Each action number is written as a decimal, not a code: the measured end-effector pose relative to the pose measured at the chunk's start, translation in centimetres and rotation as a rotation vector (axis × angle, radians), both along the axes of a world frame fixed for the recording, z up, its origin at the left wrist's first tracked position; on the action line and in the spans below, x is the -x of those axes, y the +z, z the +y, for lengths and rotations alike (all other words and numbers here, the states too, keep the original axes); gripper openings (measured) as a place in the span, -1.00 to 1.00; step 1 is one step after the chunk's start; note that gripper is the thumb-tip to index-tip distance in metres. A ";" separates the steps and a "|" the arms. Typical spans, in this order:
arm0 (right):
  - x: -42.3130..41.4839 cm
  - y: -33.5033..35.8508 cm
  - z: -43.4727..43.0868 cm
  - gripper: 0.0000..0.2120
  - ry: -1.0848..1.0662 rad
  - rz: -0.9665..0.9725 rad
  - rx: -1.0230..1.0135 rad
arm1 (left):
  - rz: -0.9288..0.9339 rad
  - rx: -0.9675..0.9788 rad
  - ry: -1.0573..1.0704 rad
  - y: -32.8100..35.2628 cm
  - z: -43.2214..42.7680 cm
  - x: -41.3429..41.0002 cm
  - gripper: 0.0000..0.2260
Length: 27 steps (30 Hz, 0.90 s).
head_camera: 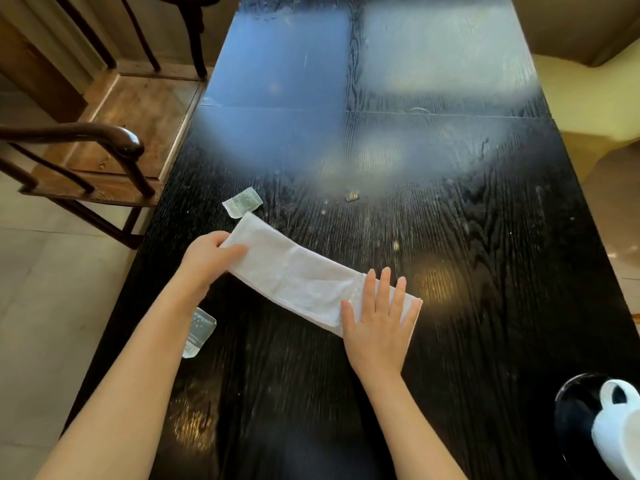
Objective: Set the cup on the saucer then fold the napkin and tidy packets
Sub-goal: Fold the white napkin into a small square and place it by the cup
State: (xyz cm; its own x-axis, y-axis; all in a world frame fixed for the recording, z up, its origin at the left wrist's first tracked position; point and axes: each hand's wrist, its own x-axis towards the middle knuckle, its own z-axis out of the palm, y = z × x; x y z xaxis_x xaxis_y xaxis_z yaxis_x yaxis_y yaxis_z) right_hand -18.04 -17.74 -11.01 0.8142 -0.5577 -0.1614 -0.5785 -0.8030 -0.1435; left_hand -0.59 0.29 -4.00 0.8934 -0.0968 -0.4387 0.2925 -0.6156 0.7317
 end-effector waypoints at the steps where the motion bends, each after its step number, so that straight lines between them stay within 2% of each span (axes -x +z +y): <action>1: 0.1 0.1 0.2 -0.33 -0.014 -0.007 -0.029 | -0.098 -0.001 0.017 1.0 -0.9 1.0 -0.71; 5: 1.2 1.3 -1.6 -0.26 0.083 -0.034 -0.147 | -0.471 -0.153 0.002 2.6 -4.6 6.0 -0.86; 8: 2.7 1.0 -3.7 -0.40 0.214 -0.043 -0.015 | -0.624 -0.108 -0.145 0.9 -6.9 9.6 -0.73; 11: 3.4 0.1 -4.2 -0.45 0.248 -0.014 0.018 | -0.612 -0.053 -0.282 -2.4 -8.2 12.6 -0.65; 15: 3.8 0.2 -3.0 -0.45 0.195 -0.044 0.038 | -0.606 -0.334 -0.493 -6.7 -8.8 14.7 -0.62; 17: 4.5 0.2 -1.8 -0.45 0.125 -0.052 0.034 | -0.643 -0.413 -0.524 -7.3 -8.9 15.2 -0.63; 20: 5.7 0.3 0.6 -0.44 0.041 -0.050 0.003 | -0.646 -0.459 -0.456 -7.4 -8.8 16.4 -0.64; 24: 6.1 1.9 1.3 -0.45 -0.026 -0.130 -0.067 | -0.597 -0.413 -0.268 -7.2 -9.1 17.8 -0.64; 26: 4.4 2.7 -0.1 -0.46 0.053 -0.208 -0.120 | -0.609 -0.425 -0.195 -7.1 -9.4 17.2 -0.64; 27: 3.1 2.9 -1.0 -0.47 0.165 -0.229 -0.155 | -0.606 -0.457 -0.189 -7.1 -9.5 16.8 -0.61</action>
State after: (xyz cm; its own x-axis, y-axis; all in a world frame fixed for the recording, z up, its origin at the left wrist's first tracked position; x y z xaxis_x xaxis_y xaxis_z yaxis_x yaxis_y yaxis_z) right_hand -21.14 -18.73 -8.08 0.9164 -0.3986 -0.0368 -0.3814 -0.8415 -0.3828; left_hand -17.38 -9.25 -11.14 0.9762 -0.1982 0.0875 -0.2167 -0.8938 0.3926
